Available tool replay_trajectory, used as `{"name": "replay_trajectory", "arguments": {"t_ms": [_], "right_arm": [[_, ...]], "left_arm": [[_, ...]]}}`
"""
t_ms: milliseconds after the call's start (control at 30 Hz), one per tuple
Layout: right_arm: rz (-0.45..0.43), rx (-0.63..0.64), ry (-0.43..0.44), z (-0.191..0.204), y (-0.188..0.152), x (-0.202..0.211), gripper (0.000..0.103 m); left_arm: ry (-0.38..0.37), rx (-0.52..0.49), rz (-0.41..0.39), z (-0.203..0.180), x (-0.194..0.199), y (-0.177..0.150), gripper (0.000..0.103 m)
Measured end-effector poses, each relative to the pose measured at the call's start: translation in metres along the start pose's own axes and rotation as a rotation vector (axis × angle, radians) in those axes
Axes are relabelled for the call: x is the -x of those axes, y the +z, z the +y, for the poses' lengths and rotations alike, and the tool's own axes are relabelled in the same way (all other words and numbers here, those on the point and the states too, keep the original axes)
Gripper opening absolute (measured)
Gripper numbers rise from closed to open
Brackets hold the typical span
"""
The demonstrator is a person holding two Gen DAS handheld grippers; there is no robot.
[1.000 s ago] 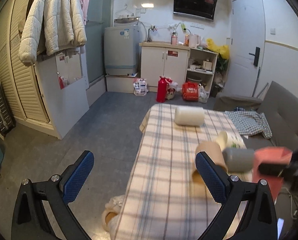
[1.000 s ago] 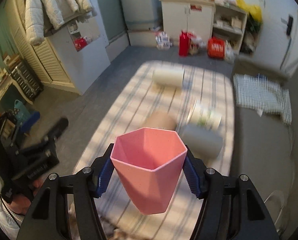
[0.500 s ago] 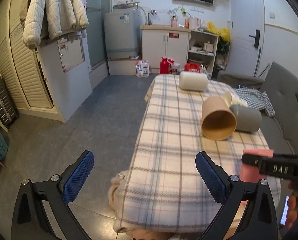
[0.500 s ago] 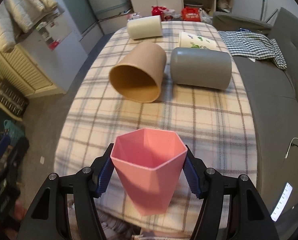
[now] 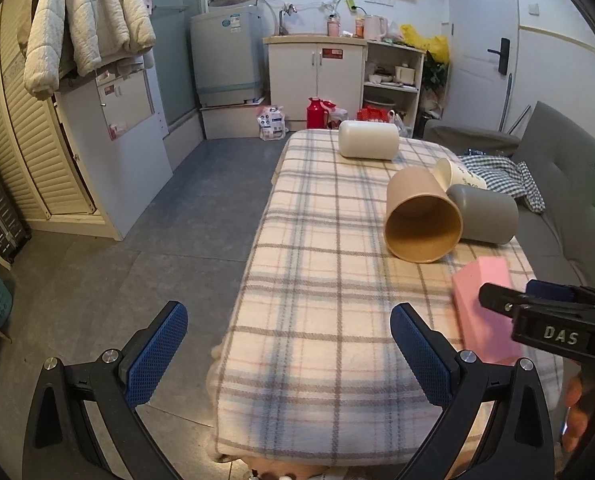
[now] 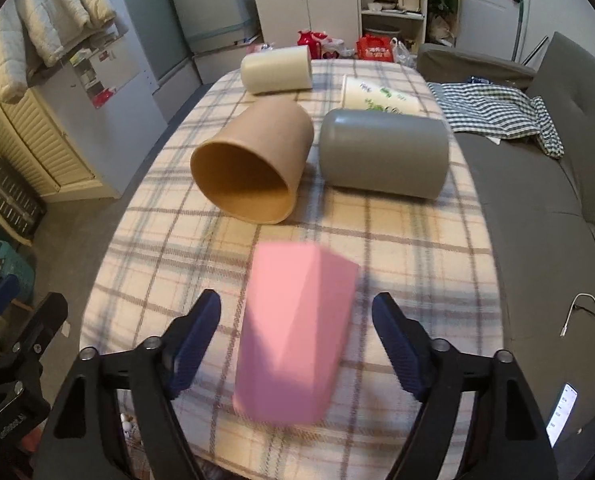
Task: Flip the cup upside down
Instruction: 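Lift the pink cup with the right gripper and rotate it rim-down, then lower the pink cup onto the tablecloth and open the right gripper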
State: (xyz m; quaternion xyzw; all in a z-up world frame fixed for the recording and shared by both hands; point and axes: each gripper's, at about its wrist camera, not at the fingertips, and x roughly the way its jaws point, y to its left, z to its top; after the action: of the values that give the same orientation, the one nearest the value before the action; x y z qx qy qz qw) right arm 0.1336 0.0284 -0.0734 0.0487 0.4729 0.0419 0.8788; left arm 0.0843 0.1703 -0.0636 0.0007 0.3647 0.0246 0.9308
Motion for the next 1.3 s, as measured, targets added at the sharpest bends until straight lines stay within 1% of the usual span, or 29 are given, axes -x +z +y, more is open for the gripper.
{"name": "replay_trajectory", "arguments": {"t_ms": [33,167,333,400,567,700,933,1133,1300], "right_arm": [[-0.01,-0.004,0.001,-0.002,0.0,0.004,0.082],[-0.075,-0.018,-0.007,-0.016,0.001,0.03,0.085],[-0.183,0.008,-0.067,-0.028,-0.008,0.064,0.091],[-0.228,0.008,-0.087,-0.035,-0.014,0.076,0.091],[-0.28,-0.003,-0.11,-0.054,-0.028,0.093,0.096],[-0.29,-0.042,-0.117,-0.075,-0.039,0.099,0.097],[-0.263,-0.096,-0.127,-0.102,-0.052,0.091,0.102],[-0.254,-0.114,-0.126,-0.115,-0.057,0.085,0.102],[-0.235,-0.127,-0.129,-0.124,-0.057,0.076,0.102]], "left_arm": [[-0.001,-0.003,-0.004,-0.003,0.002,0.001,0.103],[0.002,-0.023,-0.021,-0.015,0.012,0.004,0.103],[-0.038,-0.03,-0.041,-0.034,0.026,0.005,0.103],[-0.051,-0.037,-0.048,-0.043,0.032,0.002,0.103],[-0.074,-0.044,-0.032,-0.064,0.035,-0.005,0.103],[-0.095,-0.065,-0.005,-0.083,0.033,-0.011,0.103],[-0.137,-0.11,0.028,-0.11,0.03,-0.02,0.103],[-0.176,-0.129,0.079,-0.129,0.018,-0.028,0.103],[-0.193,-0.137,0.12,-0.137,0.006,-0.033,0.103]]}}
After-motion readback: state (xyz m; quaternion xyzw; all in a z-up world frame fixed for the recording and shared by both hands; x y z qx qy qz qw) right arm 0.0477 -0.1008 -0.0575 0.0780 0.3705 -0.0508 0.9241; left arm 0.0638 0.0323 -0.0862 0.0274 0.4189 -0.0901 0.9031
